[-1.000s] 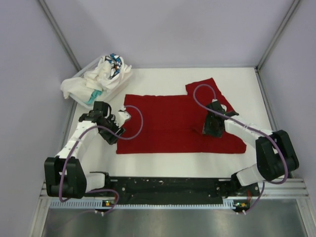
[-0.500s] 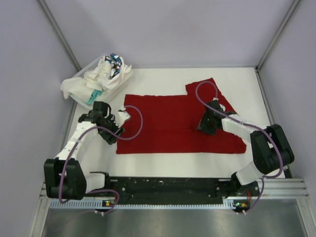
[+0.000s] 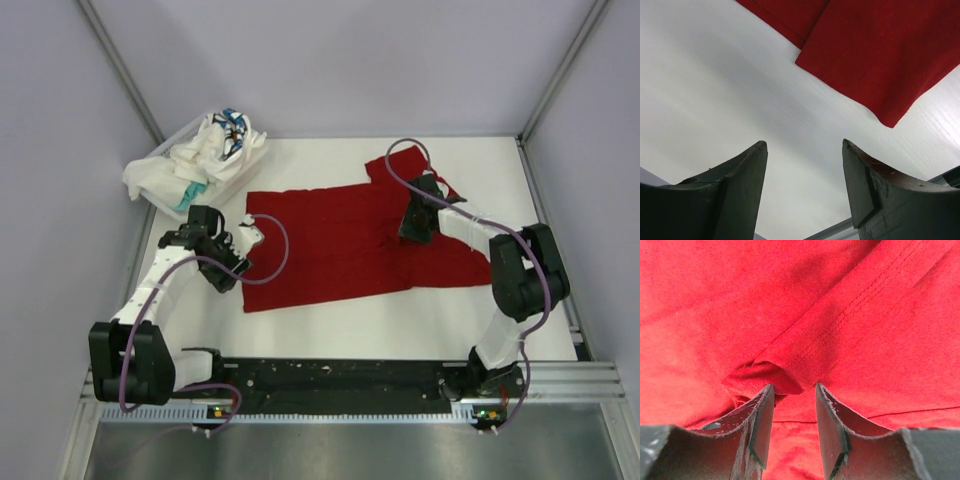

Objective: Fold and stack the t-shirts
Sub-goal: Fold the flattened tshirt in 1/3 of the way

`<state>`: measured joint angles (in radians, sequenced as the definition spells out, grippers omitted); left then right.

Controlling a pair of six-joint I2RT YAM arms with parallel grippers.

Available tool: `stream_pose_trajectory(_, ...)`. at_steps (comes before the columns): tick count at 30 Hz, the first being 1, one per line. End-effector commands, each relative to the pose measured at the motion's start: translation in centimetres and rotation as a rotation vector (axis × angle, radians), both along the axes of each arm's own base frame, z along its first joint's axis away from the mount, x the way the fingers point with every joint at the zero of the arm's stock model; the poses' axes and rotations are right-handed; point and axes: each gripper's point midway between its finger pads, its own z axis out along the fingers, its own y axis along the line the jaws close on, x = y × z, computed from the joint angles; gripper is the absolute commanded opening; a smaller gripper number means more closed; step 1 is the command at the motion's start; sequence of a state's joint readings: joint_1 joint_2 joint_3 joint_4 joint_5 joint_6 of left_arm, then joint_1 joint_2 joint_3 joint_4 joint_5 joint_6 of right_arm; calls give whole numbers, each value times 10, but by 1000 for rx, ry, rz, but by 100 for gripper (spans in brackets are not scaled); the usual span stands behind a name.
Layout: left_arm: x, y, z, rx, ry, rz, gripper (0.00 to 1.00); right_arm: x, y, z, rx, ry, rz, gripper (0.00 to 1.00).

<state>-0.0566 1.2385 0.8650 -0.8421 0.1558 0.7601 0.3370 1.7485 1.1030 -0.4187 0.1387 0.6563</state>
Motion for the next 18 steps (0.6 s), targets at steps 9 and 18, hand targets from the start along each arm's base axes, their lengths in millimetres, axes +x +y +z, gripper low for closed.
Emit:
stream_pose_trajectory(9,-26,-38,-2,-176,85,-123,63,11,-25,31,-169,-35,92,30)
stream_pose_trajectory(18,-28,-36,-4,-162,83,-125,63,6,15,52,-91,-95,256,32)
